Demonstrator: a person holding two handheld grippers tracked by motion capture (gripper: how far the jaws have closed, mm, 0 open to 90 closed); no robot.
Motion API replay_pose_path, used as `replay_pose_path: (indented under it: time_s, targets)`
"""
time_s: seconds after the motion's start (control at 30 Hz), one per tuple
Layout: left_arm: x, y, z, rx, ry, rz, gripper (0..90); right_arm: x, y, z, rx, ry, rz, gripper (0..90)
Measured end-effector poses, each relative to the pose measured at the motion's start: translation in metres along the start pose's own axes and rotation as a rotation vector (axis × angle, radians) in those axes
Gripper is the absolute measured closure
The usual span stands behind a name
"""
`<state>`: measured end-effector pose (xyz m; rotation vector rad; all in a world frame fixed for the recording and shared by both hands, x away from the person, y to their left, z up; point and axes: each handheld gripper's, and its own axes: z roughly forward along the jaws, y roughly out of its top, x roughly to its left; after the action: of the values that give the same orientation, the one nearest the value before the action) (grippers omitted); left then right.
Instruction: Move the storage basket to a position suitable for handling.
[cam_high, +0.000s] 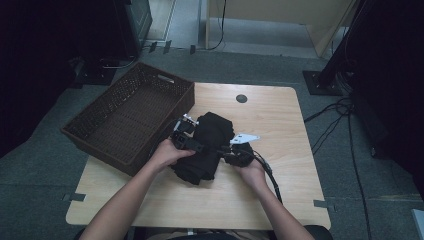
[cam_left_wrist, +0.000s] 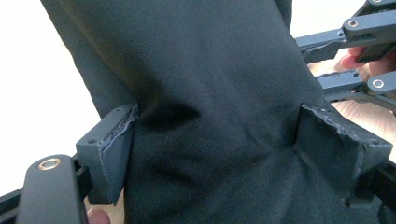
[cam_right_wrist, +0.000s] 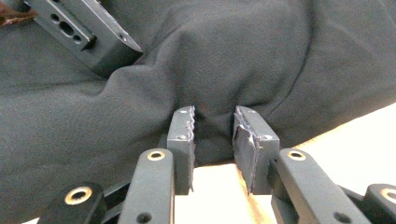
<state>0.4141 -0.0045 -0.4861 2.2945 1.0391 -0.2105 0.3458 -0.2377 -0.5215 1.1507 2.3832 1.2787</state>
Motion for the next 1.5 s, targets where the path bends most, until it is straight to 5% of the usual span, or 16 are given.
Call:
replay_pose_path:
  time_s: [0.3, 0.6, 0.9, 0.93, 1.27, 1.5]
  targets:
    - [-0.002, 0.0, 0.0, -0.01, 0.022, 0.009, 26.4, 0.01, 0.008, 0.013, -0.005, -0.014, -0.007, 69.9]
    - [-0.003, 0.001, -0.005, -0.034, 0.052, -0.015, 56.6, 0.012, 0.01, 0.016, -0.006, -0.02, 0.007, 69.1]
    - [-0.011, 0.005, -0.015, -0.036, 0.079, 0.028, 64.0, 0.007, 0.006, 0.008, 0.034, -0.007, -0.01, 55.4]
    - [-0.012, 0.005, -0.018, -0.048, 0.074, 0.03, 71.1, 0.005, 0.005, 0.006, 0.03, -0.01, -0.003, 55.3]
    - [-0.018, 0.013, -0.035, -0.037, 0.09, 0.07, 72.7, -0.005, -0.002, -0.008, 0.02, -0.031, 0.027, 54.5]
    - [-0.028, 0.023, -0.063, -0.067, 0.088, 0.092, 72.8, -0.003, -0.002, -0.007, 0.031, -0.026, 0.014, 53.2]
